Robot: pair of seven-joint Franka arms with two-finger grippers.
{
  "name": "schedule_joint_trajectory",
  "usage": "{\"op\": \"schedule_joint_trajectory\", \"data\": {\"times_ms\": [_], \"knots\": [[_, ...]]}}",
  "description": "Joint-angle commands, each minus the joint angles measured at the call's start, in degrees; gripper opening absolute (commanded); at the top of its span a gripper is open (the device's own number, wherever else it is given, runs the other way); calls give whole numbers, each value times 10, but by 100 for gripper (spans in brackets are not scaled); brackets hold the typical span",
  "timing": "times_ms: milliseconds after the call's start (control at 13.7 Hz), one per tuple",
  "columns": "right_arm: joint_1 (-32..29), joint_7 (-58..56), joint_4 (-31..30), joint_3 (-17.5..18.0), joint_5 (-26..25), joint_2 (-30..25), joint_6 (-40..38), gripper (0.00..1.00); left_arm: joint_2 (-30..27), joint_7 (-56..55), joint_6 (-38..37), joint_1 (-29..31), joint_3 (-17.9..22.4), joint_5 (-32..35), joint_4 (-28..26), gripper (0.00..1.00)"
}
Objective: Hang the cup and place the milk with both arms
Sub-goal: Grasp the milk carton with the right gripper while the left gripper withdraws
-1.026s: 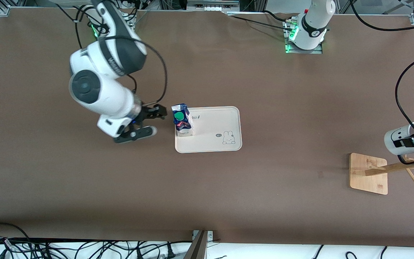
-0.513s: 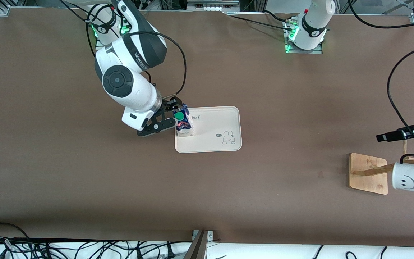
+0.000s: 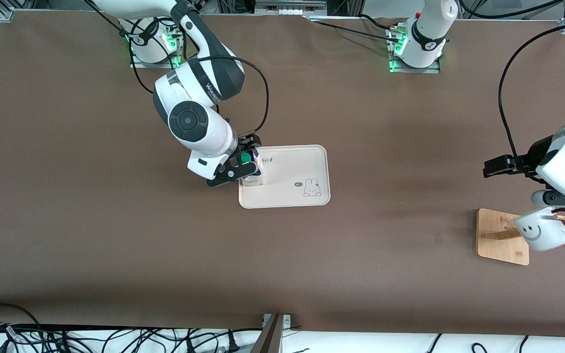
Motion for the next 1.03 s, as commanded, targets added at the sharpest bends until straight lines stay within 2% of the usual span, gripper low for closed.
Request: {"op": "schedule_joint_trajectory", "data": {"times_ms": [0,147,220,366,440,513,733,952], "knots": [[3,8,2,-5,11,-3,3,100,-12,13,-13,4,1,13,-6,100],[2,7,2,-5,11,6,4,100,-33,15,-4,-5,3,11,-31,100],[6,8,2,-5,11,13,12,100,-53,17,21,-7,8,11,-66,100],[6,9,2,-5,14,14,19,100,-124,18,124,-7,10,9,-184,100],[6,8,2,-5,31,13,18,100,-145,13,148,-7,12,4,-219,100],[6,6,2,-5,48,13,18,100,-161,13,148,-7,21,2,-236,100],[6,6,2,-5,49,15,20,100,-215,12,175,-8,23,2,-299,100],[6,1,1,-5,42,29,20,100,-213,9,155,-14,17,19,-289,100]]}}
